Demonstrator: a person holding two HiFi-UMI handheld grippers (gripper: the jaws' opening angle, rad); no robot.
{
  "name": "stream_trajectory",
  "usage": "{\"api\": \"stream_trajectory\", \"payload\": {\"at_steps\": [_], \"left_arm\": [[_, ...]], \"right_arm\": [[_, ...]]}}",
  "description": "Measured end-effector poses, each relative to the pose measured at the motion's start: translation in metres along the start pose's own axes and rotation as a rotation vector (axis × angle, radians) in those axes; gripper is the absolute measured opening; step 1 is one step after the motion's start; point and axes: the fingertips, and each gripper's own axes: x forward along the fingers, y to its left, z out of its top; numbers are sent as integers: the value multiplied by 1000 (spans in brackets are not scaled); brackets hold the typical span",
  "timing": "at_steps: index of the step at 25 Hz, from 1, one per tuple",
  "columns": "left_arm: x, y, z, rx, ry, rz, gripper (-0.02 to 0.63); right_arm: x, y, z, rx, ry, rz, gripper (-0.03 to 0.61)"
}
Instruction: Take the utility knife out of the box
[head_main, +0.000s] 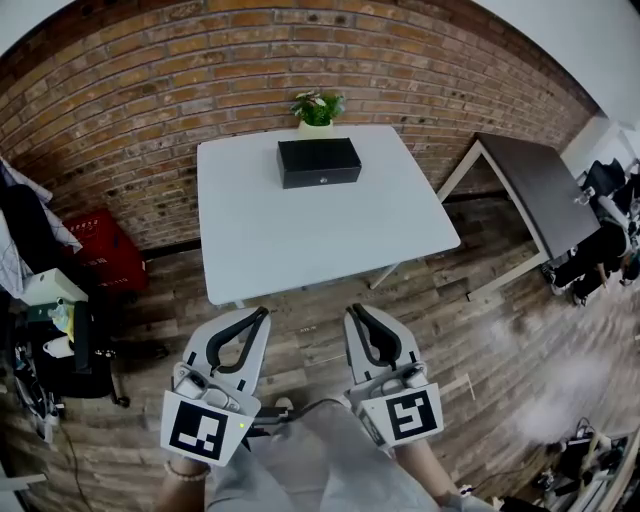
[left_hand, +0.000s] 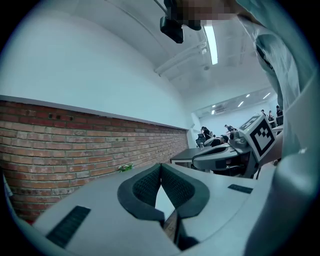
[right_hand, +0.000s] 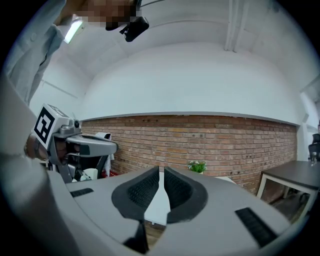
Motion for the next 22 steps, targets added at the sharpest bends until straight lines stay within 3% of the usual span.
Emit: {"api": "stream_trajectory", "payload": {"at_steps": [13, 22], "left_arm": [[-13, -1, -4, 14, 0, -24, 18], [9, 24, -1, 17, 4, 0, 18]], "right_arm": [[-13, 0, -16, -16, 47, -51, 58], [23, -12, -7, -31, 33, -26, 58]]}}
